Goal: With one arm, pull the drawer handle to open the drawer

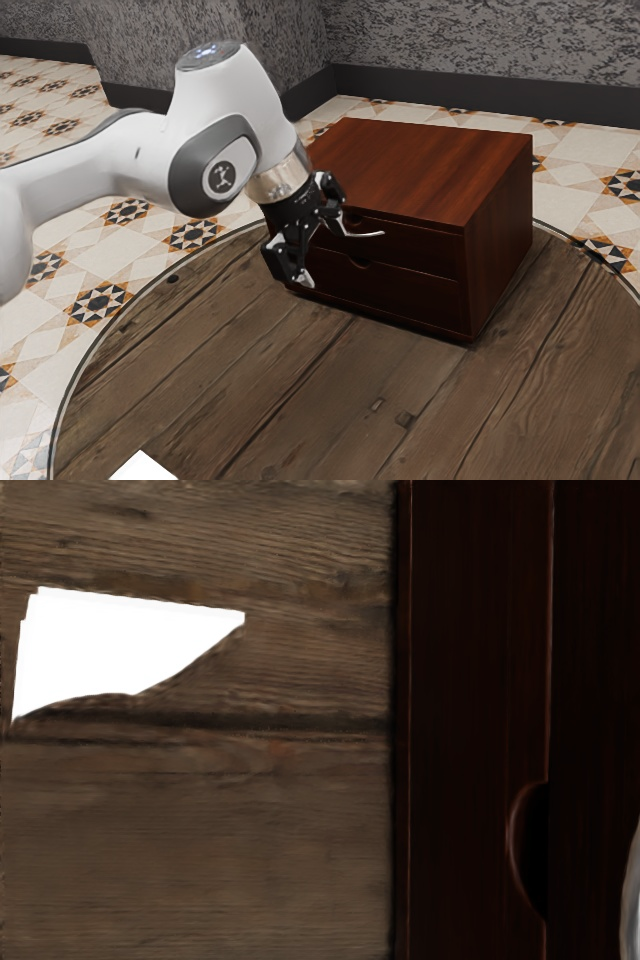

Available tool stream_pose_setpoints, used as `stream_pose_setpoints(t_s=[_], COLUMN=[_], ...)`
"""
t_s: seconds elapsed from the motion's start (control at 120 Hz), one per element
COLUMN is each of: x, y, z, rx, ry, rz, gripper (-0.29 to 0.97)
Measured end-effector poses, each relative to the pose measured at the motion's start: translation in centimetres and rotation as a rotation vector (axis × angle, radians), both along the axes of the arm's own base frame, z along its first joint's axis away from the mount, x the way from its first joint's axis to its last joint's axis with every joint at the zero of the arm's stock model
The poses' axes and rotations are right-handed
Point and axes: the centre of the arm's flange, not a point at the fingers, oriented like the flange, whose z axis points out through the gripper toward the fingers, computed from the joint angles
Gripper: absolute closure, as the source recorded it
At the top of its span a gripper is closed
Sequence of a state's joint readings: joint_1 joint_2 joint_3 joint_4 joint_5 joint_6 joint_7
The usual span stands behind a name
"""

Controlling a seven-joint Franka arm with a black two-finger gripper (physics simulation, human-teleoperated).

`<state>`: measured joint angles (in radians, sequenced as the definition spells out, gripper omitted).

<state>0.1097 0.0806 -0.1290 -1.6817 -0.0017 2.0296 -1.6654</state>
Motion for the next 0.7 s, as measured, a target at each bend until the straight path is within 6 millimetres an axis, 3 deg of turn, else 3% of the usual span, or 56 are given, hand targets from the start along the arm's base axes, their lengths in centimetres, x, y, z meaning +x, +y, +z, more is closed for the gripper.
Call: stream_pose_setpoints(t_s=[0.108, 0.467, 0.7], x=[0.4, 2.6, 2.6], y=[1.1, 1.0, 1.1], z=[-0.4, -0.9, -1.5], rx=[-0.001, -0.005, -0.012], ry=[0.003, -0.009, 0.001], rz=[0.014, -0.005, -0.004], gripper=[0.0, 0.0, 0.2])
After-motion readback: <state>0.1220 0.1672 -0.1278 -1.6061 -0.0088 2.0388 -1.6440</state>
